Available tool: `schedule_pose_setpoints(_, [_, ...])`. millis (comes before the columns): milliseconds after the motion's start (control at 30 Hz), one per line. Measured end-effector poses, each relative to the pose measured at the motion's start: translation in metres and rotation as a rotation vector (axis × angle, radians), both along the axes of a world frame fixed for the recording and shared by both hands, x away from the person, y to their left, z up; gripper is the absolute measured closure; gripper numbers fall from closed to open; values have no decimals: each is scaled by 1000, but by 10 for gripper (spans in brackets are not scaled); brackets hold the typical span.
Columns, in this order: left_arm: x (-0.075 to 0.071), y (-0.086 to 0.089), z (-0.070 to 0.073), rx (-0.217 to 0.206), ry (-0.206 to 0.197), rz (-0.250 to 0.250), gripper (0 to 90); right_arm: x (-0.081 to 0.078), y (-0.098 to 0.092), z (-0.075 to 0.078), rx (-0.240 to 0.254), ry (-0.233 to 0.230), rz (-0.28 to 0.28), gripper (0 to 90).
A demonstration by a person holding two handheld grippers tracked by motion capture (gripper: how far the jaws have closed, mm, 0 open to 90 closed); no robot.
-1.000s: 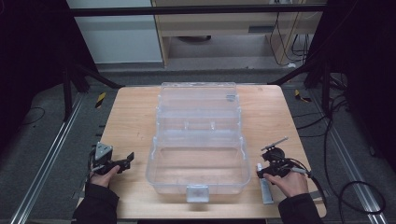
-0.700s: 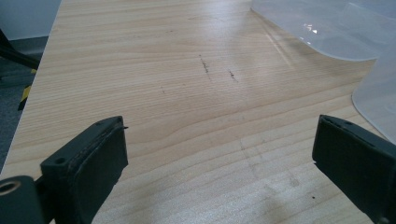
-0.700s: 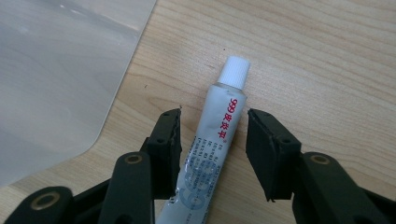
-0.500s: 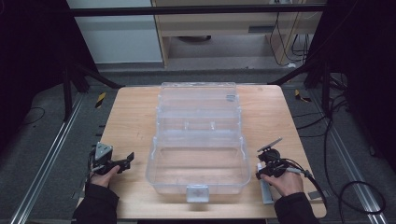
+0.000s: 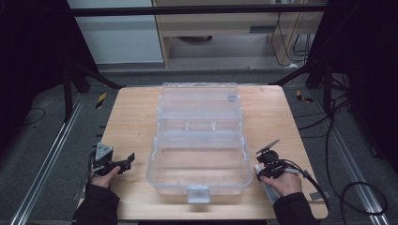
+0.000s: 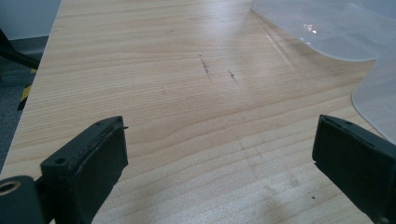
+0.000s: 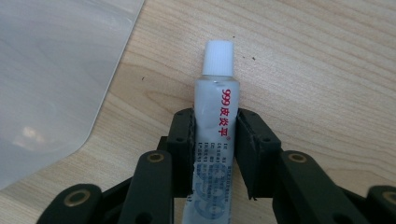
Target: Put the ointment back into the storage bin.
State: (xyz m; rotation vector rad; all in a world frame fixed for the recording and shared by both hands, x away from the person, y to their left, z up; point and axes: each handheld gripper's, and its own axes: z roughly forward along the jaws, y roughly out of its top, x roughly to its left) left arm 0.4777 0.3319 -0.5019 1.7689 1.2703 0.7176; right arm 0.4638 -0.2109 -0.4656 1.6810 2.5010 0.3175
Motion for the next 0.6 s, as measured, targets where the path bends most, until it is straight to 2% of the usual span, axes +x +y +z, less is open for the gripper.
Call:
schedule_pose_setpoints(400, [0,0,0,0,0,1,27,1,0,1,-10,10,2,699])
schedule_pose_setpoints(600, [0,0,0,0,2,1,27,1,-7,14,14,-15,0,700])
